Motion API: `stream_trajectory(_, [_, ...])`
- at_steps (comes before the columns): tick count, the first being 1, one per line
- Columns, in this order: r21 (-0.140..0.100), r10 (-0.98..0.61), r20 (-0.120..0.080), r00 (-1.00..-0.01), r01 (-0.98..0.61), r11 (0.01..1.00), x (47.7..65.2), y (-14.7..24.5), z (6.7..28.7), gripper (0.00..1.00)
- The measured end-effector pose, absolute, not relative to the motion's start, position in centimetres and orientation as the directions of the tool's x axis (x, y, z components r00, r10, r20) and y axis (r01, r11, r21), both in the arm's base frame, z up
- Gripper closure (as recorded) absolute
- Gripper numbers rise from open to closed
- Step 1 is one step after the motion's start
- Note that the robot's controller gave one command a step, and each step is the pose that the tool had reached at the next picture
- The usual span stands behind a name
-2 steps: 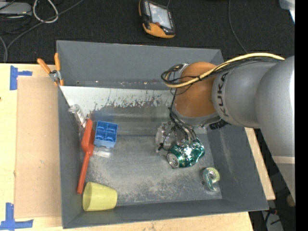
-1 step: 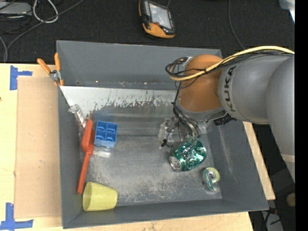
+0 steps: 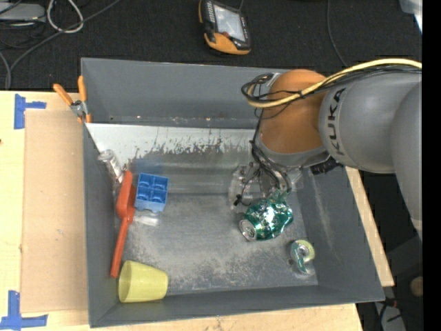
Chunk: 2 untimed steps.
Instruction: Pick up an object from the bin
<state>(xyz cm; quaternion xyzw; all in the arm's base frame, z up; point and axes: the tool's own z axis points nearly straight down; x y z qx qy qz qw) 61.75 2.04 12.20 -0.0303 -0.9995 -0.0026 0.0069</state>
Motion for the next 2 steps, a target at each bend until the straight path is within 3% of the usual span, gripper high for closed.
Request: stream_trajectory(2, [0.005, 0.063, 0.019, -0.998, 0.063, 0.998, 61.6, 2.0, 17.5, 1.00])
